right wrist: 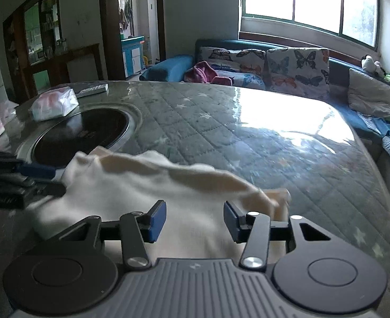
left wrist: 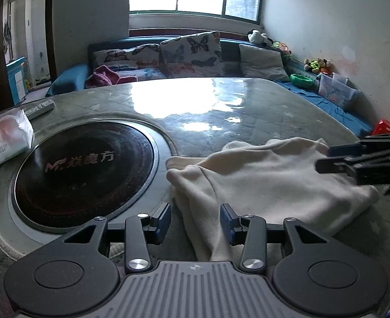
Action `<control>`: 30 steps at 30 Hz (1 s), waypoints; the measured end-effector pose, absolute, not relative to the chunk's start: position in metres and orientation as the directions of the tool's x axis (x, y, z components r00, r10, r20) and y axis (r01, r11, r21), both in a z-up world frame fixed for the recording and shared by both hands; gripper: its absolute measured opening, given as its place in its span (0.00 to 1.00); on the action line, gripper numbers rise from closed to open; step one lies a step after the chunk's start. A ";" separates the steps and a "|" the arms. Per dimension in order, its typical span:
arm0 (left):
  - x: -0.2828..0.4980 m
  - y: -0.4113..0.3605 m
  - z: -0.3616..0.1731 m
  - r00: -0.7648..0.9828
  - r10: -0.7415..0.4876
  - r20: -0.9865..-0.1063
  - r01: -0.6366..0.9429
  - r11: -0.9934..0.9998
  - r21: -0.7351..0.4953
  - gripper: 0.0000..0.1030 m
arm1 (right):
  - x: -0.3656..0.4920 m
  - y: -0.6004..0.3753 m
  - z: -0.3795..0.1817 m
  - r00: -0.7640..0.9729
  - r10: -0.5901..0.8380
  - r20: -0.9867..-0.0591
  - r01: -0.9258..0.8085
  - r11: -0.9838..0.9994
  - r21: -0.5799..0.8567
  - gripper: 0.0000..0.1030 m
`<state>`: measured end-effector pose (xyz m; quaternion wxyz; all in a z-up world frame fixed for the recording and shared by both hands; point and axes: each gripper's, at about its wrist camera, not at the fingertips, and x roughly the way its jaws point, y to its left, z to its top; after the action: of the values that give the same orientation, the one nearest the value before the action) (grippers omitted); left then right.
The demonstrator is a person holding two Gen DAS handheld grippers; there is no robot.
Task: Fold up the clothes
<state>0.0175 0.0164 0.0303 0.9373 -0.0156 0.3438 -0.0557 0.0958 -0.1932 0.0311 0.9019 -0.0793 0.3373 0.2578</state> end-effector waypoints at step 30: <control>0.032 0.059 0.032 0.752 -0.079 -0.654 -0.035 0.987 -0.159 0.41 | 0.011 -0.097 0.048 0.513 0.564 -0.647 -0.816 0.554 -0.164 0.48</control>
<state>0.0316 0.0589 0.0317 0.9325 -0.0807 0.3519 -0.0118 0.0106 -0.0967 0.0481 0.8383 -0.2316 0.2720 0.4118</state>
